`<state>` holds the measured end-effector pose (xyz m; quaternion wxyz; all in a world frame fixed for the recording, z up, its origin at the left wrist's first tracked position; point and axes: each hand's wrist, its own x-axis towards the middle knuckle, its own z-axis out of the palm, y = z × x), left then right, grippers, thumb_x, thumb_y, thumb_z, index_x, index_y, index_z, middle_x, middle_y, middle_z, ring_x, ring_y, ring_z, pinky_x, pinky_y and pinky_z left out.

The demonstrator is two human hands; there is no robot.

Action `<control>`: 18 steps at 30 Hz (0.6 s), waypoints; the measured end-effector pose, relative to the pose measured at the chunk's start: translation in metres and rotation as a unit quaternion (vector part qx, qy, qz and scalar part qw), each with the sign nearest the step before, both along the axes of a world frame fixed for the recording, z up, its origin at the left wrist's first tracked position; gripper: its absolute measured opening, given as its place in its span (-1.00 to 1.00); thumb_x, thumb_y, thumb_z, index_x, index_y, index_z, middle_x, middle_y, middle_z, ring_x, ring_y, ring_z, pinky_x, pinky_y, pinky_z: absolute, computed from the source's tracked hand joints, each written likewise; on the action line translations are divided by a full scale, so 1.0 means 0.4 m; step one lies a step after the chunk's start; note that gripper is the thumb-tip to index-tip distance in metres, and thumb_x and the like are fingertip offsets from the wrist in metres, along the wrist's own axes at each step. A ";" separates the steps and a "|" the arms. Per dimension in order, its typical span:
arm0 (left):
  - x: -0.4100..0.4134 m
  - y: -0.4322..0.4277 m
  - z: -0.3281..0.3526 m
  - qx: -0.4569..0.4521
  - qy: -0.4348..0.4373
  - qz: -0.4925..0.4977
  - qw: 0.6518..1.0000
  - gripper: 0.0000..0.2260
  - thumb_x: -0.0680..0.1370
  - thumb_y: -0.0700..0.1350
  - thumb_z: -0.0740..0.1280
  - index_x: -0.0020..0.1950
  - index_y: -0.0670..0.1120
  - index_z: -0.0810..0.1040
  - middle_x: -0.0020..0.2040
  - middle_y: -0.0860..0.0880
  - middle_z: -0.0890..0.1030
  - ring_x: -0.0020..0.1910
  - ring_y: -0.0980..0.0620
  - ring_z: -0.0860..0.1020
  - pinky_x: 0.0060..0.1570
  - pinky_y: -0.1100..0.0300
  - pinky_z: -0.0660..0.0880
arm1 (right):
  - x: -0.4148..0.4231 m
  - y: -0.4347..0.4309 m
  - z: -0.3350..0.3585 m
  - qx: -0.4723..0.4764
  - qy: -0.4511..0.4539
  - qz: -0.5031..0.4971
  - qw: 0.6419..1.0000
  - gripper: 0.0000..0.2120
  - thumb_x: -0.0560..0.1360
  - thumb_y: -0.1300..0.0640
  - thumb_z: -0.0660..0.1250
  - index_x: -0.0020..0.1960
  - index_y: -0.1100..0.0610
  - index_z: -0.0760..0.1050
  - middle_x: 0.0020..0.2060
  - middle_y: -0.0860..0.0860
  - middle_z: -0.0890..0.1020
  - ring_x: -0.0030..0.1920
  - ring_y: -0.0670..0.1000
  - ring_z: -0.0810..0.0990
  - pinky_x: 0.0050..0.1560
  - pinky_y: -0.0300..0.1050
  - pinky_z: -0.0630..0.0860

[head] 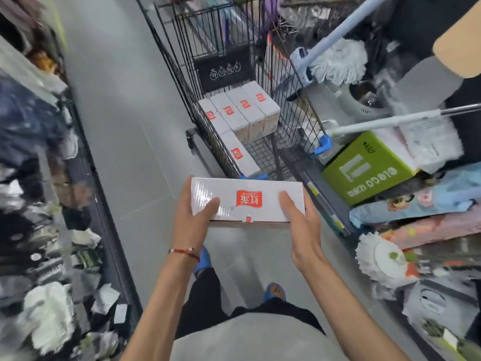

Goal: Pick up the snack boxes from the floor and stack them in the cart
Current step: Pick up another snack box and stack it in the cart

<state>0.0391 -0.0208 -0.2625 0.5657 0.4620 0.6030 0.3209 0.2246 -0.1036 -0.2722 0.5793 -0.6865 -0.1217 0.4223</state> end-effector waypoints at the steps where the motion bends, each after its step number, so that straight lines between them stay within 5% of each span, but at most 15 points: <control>1: -0.013 0.052 0.000 0.008 0.006 -0.017 1.000 -0.42 0.58 -0.22 0.41 0.56 -0.02 0.33 0.39 -0.03 0.53 0.31 -0.02 0.54 0.15 0.33 0.54 | -0.020 0.042 -0.005 -0.001 -0.005 -0.018 1.000 -0.76 0.65 0.07 0.39 0.31 0.00 0.60 0.07 -0.09 0.76 0.09 -0.10 0.71 0.09 -0.23 0.59; 4: -0.049 0.168 0.017 0.024 0.019 -0.061 0.998 -0.40 0.57 -0.19 0.43 0.57 -0.01 0.31 0.41 0.00 0.51 0.35 -0.01 0.51 0.35 0.09 0.47 | -0.081 0.125 -0.011 -0.001 0.001 -0.065 0.998 -0.79 0.68 0.02 0.34 0.27 0.01 0.62 0.09 -0.05 0.76 0.19 0.04 0.69 0.28 0.00 0.56; 7: -0.078 0.288 0.056 0.030 0.020 -0.101 0.994 -0.43 0.58 -0.20 0.42 0.54 0.05 0.32 0.30 0.11 0.52 0.30 0.03 0.52 0.34 0.07 0.46 | -0.138 0.208 -0.005 0.008 0.011 -0.115 0.993 -0.82 0.67 0.04 0.34 0.25 -0.01 0.63 0.11 -0.05 0.76 0.20 0.03 0.68 0.38 0.10 0.50; 14: -0.036 0.519 0.061 0.036 0.034 -0.175 0.983 -0.35 0.45 -0.02 0.50 0.50 0.17 0.38 0.36 0.08 0.56 0.33 0.01 0.54 0.36 -0.12 0.49 | -0.139 0.368 0.012 0.014 0.014 -0.196 0.980 -0.72 0.64 -0.01 0.40 0.34 -0.04 0.58 0.16 -0.11 0.74 0.23 -0.05 0.66 0.44 0.06 0.48; 18: 0.041 0.637 0.049 0.029 0.021 -0.209 0.977 -0.32 0.47 -0.11 0.52 0.54 0.14 0.35 0.39 0.06 0.55 0.33 0.03 0.55 0.35 -0.09 0.51 | -0.089 0.460 -0.006 0.019 0.009 -0.241 0.970 -0.67 0.64 0.04 0.39 0.40 -0.01 0.55 0.14 -0.15 0.74 0.21 -0.09 0.67 0.36 -0.02 0.52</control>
